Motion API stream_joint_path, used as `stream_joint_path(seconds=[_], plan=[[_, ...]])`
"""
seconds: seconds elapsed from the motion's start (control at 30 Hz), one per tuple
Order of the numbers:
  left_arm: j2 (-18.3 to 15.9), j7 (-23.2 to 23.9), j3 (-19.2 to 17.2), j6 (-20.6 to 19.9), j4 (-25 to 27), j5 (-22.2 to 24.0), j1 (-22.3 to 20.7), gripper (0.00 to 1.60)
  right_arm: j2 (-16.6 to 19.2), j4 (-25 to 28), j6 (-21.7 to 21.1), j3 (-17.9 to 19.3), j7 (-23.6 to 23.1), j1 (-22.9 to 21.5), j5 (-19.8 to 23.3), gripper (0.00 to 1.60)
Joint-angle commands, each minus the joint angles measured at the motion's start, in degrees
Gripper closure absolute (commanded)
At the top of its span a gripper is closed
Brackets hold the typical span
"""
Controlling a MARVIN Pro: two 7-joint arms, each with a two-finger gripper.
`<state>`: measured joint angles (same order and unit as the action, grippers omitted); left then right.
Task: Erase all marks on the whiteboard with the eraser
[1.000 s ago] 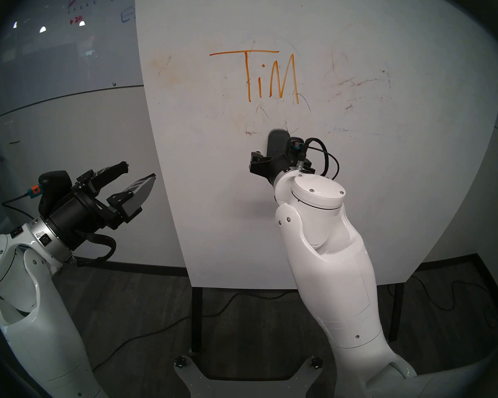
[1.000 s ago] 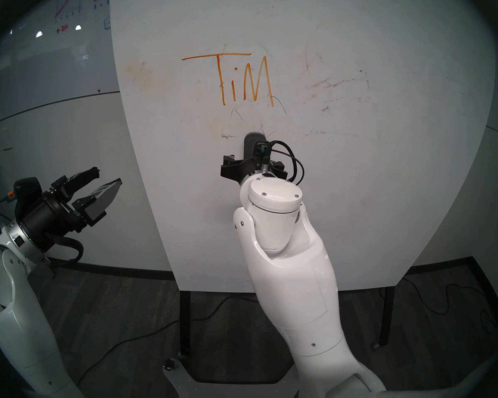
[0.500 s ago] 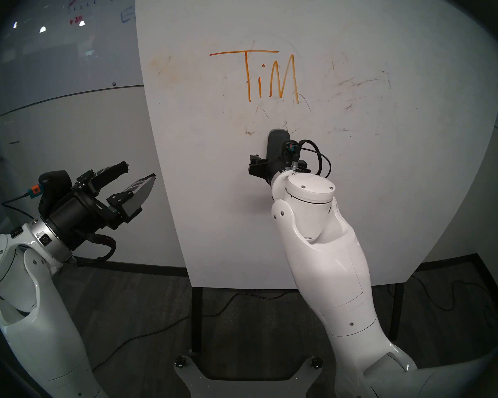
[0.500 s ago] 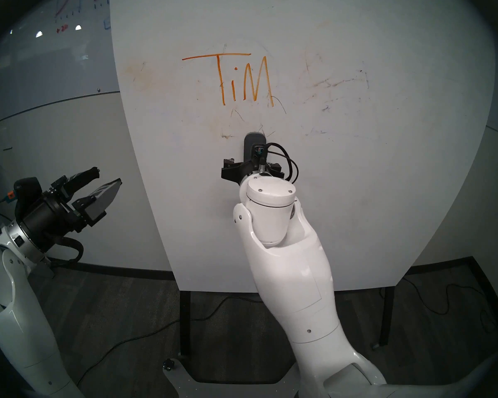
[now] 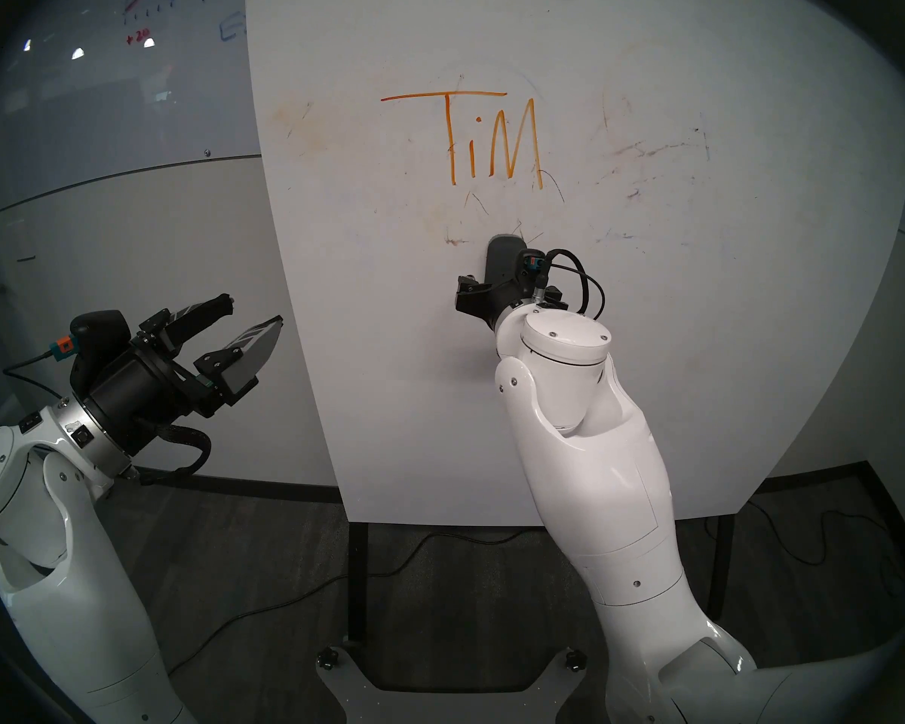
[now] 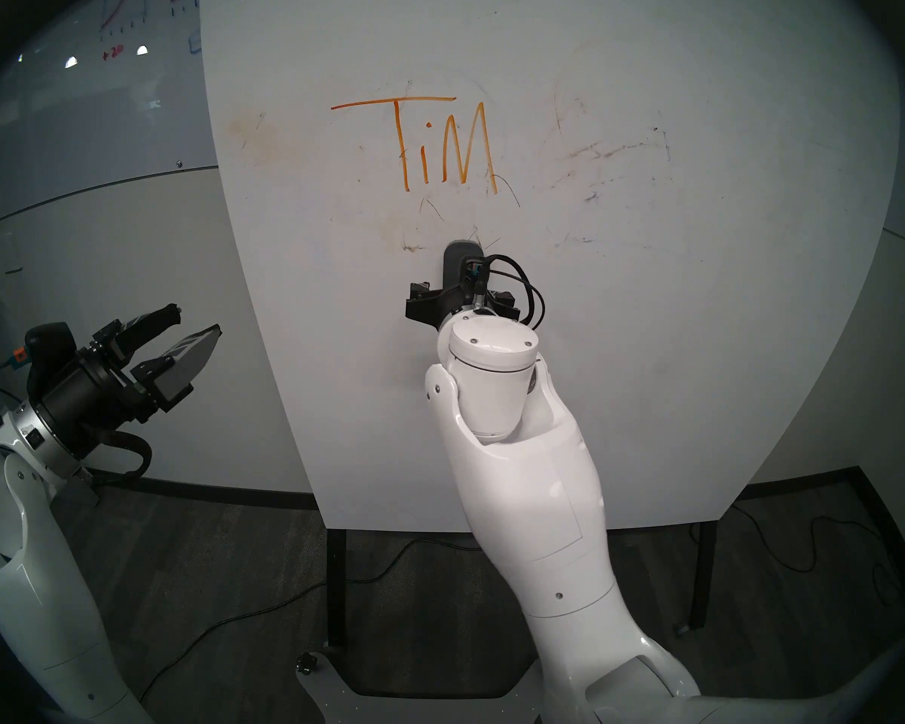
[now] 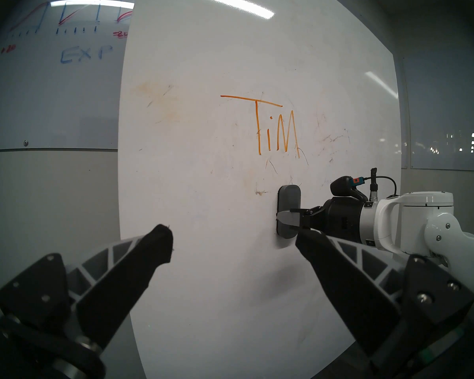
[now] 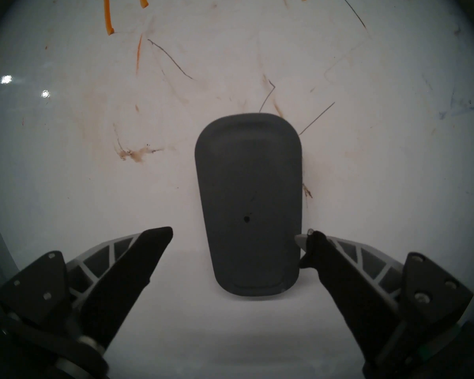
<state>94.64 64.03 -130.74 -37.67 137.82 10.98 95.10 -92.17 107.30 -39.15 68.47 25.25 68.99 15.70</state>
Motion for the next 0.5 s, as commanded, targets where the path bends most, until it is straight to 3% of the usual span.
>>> stream_joint_path(seconds=[0.0,0.47], plan=[[-0.08,0.0,0.03,0.02,0.6,0.11,-0.01,0.0,-0.82,0.94,0.71,0.19,-1.02,-2.75,0.6,0.0],[-0.09,-0.01,0.03,0.01,0.6,0.11,0.0,0.0,-0.17,-0.79,0.98,1.65,-3.8,-4.31,2.63,0.0]])
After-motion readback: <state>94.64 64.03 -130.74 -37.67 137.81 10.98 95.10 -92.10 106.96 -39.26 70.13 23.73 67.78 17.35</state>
